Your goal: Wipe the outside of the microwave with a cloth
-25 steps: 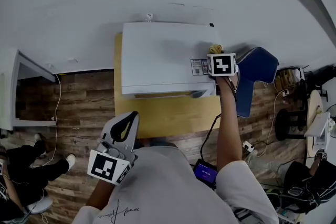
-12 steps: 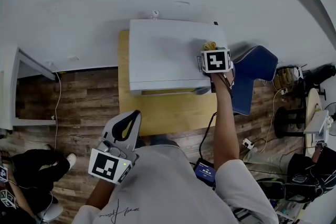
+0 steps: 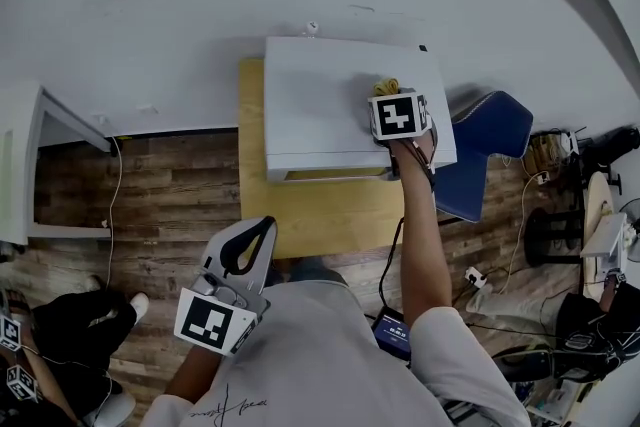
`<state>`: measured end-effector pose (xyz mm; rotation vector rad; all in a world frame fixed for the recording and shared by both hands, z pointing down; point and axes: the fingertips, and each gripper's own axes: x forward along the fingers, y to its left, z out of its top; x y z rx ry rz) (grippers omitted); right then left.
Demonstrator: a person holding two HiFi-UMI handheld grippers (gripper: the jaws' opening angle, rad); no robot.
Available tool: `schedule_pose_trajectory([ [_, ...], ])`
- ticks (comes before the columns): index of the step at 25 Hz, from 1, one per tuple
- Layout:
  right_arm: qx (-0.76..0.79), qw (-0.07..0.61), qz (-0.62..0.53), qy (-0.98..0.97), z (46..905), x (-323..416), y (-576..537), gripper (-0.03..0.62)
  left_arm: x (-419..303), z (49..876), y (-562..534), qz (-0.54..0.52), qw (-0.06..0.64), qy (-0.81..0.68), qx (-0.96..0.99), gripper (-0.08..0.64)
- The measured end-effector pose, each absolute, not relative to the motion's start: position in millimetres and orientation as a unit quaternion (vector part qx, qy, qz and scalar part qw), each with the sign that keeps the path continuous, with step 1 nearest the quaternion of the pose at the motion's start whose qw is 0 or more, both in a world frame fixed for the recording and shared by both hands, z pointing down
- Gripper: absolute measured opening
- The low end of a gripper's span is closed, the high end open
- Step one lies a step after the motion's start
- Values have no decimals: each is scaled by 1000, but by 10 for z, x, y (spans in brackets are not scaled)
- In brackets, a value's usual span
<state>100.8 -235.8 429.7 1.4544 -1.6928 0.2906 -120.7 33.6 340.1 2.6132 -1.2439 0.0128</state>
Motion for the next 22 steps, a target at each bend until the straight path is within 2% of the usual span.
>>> schedule_pose_trajectory([
  [22,508,439,96,-735,4321,-461,-2268,123,-1516,3387,410,-16,121,-435,892,-3],
])
